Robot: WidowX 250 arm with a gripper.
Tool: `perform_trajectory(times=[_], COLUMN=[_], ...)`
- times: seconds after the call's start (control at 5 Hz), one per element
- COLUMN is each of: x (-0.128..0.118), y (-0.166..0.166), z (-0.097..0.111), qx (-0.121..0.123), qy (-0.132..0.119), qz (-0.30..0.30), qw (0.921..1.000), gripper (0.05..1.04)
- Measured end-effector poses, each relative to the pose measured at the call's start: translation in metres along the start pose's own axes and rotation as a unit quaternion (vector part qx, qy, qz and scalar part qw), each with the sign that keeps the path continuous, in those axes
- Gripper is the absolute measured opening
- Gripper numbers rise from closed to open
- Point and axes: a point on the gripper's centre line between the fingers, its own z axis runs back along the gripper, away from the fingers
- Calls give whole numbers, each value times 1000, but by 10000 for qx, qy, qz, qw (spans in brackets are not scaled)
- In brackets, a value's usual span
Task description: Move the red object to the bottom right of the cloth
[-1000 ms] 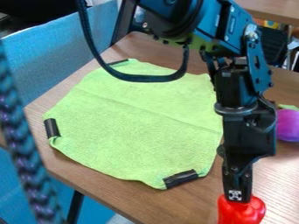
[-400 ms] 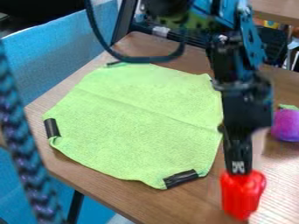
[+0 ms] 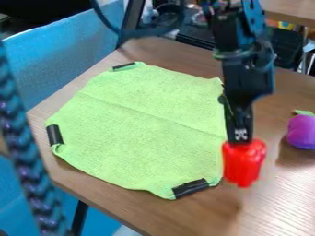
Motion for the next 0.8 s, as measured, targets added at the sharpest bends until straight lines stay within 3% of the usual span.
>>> perform_trajectory(times=[0.2, 0.4, 0.6, 0.8], x=[-7, -13, -15, -32], y=[22, 33, 29, 25], z=[9, 22, 37, 26], qx=[692, 1183, 1338, 1210], qy=[286, 520, 428, 600], qz=[52, 11, -129, -151], qw=[9972, 9916, 9900, 9907], gripper=[90, 90, 90, 90])
